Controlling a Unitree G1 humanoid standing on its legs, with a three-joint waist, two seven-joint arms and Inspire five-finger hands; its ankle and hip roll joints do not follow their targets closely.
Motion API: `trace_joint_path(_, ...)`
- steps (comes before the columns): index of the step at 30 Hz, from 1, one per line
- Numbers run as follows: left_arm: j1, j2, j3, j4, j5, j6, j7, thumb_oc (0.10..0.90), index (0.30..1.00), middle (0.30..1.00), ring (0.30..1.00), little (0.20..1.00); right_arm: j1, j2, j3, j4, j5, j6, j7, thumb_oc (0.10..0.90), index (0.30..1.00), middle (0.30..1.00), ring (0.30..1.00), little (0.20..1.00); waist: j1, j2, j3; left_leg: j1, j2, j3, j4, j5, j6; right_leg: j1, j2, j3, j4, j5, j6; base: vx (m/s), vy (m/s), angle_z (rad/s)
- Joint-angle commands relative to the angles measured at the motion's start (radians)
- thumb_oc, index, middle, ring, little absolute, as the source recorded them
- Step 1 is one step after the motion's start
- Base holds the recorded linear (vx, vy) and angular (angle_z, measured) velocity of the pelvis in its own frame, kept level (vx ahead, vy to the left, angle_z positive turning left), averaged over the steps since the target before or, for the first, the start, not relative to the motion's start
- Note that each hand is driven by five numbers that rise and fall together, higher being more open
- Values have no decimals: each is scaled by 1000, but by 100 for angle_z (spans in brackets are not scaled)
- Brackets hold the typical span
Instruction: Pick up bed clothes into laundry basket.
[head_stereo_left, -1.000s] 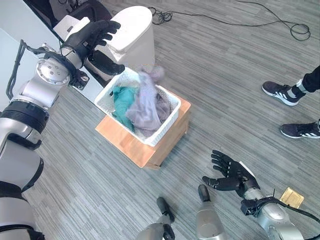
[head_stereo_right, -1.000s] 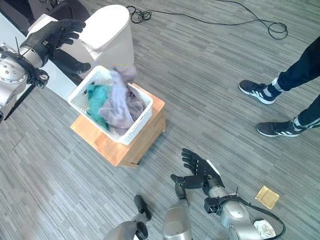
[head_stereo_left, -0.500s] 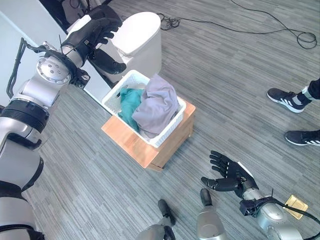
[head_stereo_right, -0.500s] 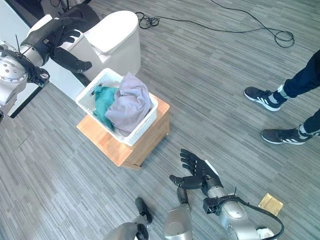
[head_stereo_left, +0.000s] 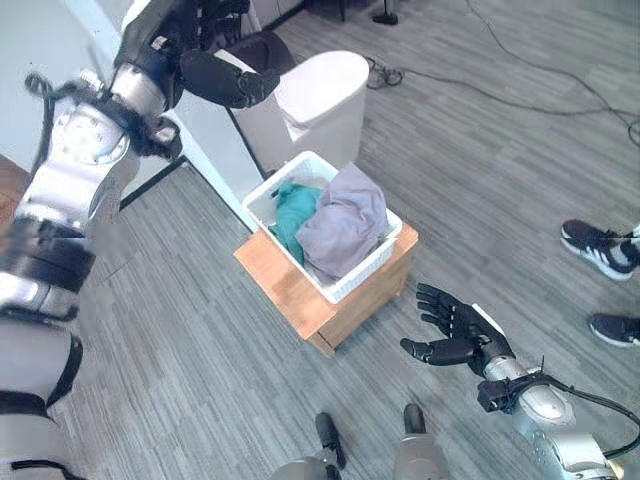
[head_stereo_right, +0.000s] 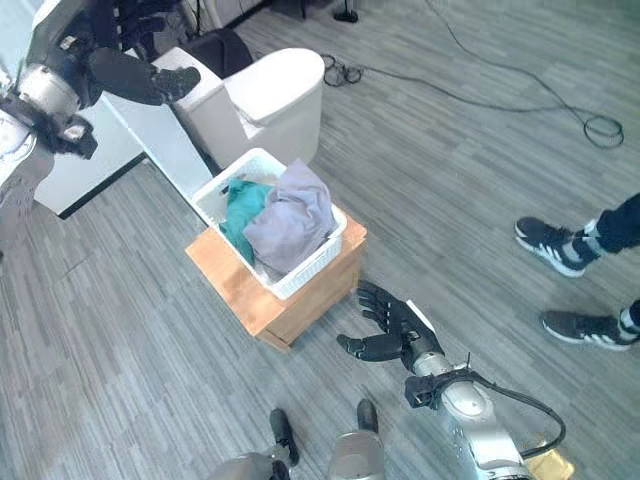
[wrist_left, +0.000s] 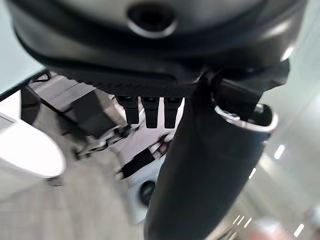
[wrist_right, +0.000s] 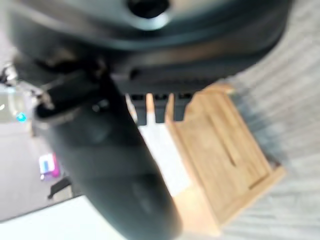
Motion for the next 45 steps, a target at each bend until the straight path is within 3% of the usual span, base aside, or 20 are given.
trace_joint_path(1, 154, 56, 213, -123, 16, -98, 52, 800, 900, 900, 900, 900, 30, 16, -52, -117, -12, -90, -12, 800, 900, 900, 900, 900, 45, -84, -86, -19, 8, -79, -7, -41, -19, 24, 53, 126, 40, -78, 52, -209, 59, 104)
trace_joint_path(3, 307, -17, 302, -148, 38, -92, 56, 800, 900, 900, 900, 900, 68, 29, -86, -143, -10, -98, -11, 800, 900, 900, 900, 900, 64, -99, -98, -54, -5, -115, 1, -1, -13, 54, 170, 211, 109, -143, -2, -144, 27, 132)
trace_joint_path(4, 314, -18, 308, -152, 39, -91, 57, 800, 900, 900, 900, 900, 68, 26, -85, -143, -10, -97, -11, 800, 900, 900, 900, 900, 64, -94, -101, -57, -1, -115, -1, 2, -14, 51, 174, 212, 106, -138, -3, -180, -45, 138)
trace_joint_path(5, 490, -46, 407, -224, 97, -84, 50, 800, 900, 900, 900, 900, 75, 31, -124, -150, -5, -110, -15, 800, 900, 900, 900, 900, 112, -124, -111, -111, -42, -170, 14, 37, -22, 119, 230, 283, 40, -160, -51, -281, -100, 95)
trace_joint_path(7, 690, -188, 535, -268, 45, -74, 54, 800, 900, 900, 900, 900, 53, 29, -127, -149, -7, -113, -21, 800, 900, 900, 900, 900, 182, -152, -101, -167, -73, -217, 32, 69, -33, 178, 225, 279, -69, -150, -75, -371, -178, 94)
trace_joint_path(11, 978, -460, 636, -318, 31, -41, 32, 800, 900, 900, 900, 900, 40, 39, -168, -148, 25, -116, -19, 800, 900, 900, 900, 900, 229, -155, -60, -242, -63, -248, 142, 72, -66, 199, 221, 216, -115, -117, -89, -299, -82, 102)
trace_joint_path(16, 1104, -662, 656, -350, -49, -23, 31, 800, 900, 900, 900, 900, 13, 106, -117, -175, 110, -119, 4, 800, 900, 900, 900, 900, 221, -232, -50, -170, 3, -193, 428, -144, -17, 128, 105, 67, -92, -71, -81, -382, 41, 123)
trace_joint_path(19, 1124, -669, 589, -370, 47, 0, 39, 800, 900, 900, 900, 900, 32, 157, -51, -156, 123, -111, 10, 800, 900, 900, 900, 900, 177, -231, -80, -39, 111, -64, 428, -187, -26, 94, 54, -94, -75, -60, -77, -259, 89, 199)
trace_joint_path(21, 1128, -677, 558, -377, 55, 2, 35, 800, 900, 900, 900, 900, 53, 188, -36, -138, 126, -119, 5, 800, 900, 900, 900, 900, 153, -219, -91, 11, 121, 14, 387, -244, -35, 77, 8, -189, -51, -57, -65, -229, 212, 193)
trace_joint_path(22, 1122, -695, 512, -358, 8, 16, 17, 800, 900, 900, 900, 900, 47, 218, -21, -110, 157, -116, -12, 800, 900, 900, 900, 900, 149, -194, -99, 28, 119, 32, 296, -229, -29, 63, -7, -236, -31, -50, -57, -193, 278, 176)
trace_joint_path(23, 1124, -706, 493, -334, 6, 22, 25, 800, 900, 900, 900, 900, 45, 231, -4, -98, 168, -112, -15, 800, 900, 900, 900, 900, 146, -180, -96, 41, 96, 7, 251, -240, -24, 48, -24, -244, 0, -44, -46, -132, 321, 203)
trace_joint_path(26, 1137, -698, 434, -348, 49, 37, 47, 800, 900, 900, 900, 900, 11, 271, 64, -86, 167, -112, -26, 800, 900, 900, 900, 900, 143, -153, -79, 57, 39, -101, 130, -221, 14, -36, -83, -180, 157, -27, -11, -140, 260, 145)
trace_joint_path(27, 1129, -685, 408, -325, 66, 40, 41, 800, 900, 900, 900, 900, -6, 275, 96, -67, 143, -112, -27, 800, 900, 900, 900, 900, 123, -152, -73, 60, 23, -150, 112, -213, 25, -64, -68, -85, 188, -6, 4, -122, 113, 102)
trace_joint_path(29, 1120, -669, 360, -301, 94, 37, 34, 800, 900, 900, 900, 900, -46, 269, 143, -51, 125, -109, -34, 800, 900, 900, 900, 900, 87, -145, -74, 62, 0, -228, 81, -196, 35, -89, 47, 159, 164, -22, 21, -73, 69, 176)
trace_joint_path(30, 1120, -669, 360, -301, 94, 37, 34, 800, 900, 900, 900, 900, -47, 269, 143, -50, 125, -109, -34, 800, 900, 900, 900, 900, 88, -144, -76, 59, 1, -227, 80, -193, 35, -90, 49, 160, 159, -16, 21, 24, 75, 156)
trace_joint_path(31, 1130, -676, 353, -322, 84, 29, 27, 800, 900, 900, 900, 900, -67, 266, 161, -49, 120, -113, -43, 800, 900, 900, 900, 900, 86, -134, -94, 60, -17, -275, 47, -174, 34, -73, 95, 290, 72, -31, 15, 51, 47, 129)
trace_joint_path(37, 1118, -725, 316, -319, 41, 18, 43, 800, 900, 900, 900, 900, -87, 257, 191, -15, 90, -123, -59, 800, 900, 900, 900, 900, 123, -162, -121, 35, -24, -286, 84, -176, 22, 2, 66, 236, -88, 3, -6, 7, -66, 61)
trace_joint_path(38, 1102, -744, 305, -312, -14, 21, 33, 800, 900, 900, 900, 900, -80, 255, 183, -19, 108, -132, -56, 800, 900, 900, 900, 900, 120, -177, -117, 10, -24, -255, 147, -195, 15, 17, 54, 213, -106, 10, -5, -79, -109, 10)
trace_joint_path(40, 1057, -751, 257, -276, -14, 22, 44, 800, 900, 900, 900, 900, -42, 244, 149, -36, 117, -154, -84, 800, 900, 900, 900, 900, 81, -212, -111, -41, 37, -57, 278, -229, 5, 27, 23, 151, -121, 24, 1, -134, -95, 57)
trace_joint_path(45, 1008, -716, 168, -271, 33, 40, 34, 800, 900, 900, 900, 900, -46, 254, 133, -6, 97, -136, -128, 800, 900, 900, 900, 900, 60, -203, -103, -2, 22, -70, 183, -229, 34, -3, 24, 125, -48, 47, 38, -59, 86, 47)
